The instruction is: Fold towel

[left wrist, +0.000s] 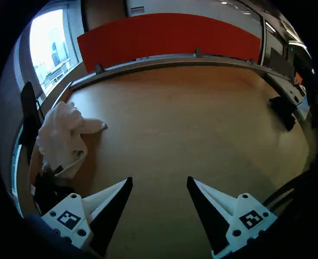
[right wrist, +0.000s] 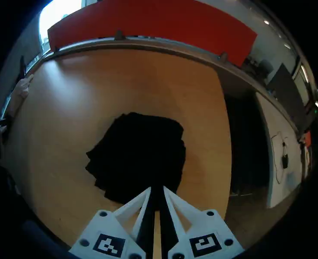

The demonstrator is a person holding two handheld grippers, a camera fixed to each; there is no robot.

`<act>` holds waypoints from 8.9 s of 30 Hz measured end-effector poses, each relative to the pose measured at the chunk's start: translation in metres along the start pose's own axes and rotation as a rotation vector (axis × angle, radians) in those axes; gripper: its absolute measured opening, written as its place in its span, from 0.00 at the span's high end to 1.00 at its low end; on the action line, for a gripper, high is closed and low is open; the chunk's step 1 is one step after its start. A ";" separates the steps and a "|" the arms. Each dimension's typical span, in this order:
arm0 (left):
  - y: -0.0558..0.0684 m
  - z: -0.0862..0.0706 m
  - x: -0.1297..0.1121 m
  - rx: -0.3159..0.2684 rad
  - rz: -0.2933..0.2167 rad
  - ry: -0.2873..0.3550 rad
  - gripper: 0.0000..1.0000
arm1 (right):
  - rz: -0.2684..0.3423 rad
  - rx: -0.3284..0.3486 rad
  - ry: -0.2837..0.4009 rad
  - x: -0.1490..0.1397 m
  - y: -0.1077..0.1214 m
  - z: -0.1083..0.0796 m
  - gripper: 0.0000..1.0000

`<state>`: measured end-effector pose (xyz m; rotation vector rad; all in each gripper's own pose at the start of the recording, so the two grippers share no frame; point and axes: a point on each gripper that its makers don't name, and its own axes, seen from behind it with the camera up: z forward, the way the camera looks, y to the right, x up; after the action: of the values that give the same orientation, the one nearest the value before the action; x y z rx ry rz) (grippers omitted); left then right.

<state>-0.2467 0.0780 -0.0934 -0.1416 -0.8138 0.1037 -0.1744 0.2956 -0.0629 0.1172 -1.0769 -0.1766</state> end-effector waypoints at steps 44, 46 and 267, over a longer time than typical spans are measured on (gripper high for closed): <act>-0.009 -0.004 -0.005 0.012 0.007 -0.003 0.07 | 0.047 -0.104 -0.106 -0.048 0.015 0.017 0.41; -0.008 -0.004 -0.005 0.011 0.009 -0.002 0.07 | 0.049 -0.111 -0.100 -0.048 0.015 0.016 0.32; -0.083 0.041 0.083 0.149 -0.157 0.850 0.07 | 0.226 -0.156 1.076 0.207 -0.261 -0.115 0.01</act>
<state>-0.2168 0.0117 0.0072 0.0259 0.0337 -0.0477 0.0002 -0.0010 0.0149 -0.0554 0.0026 0.0217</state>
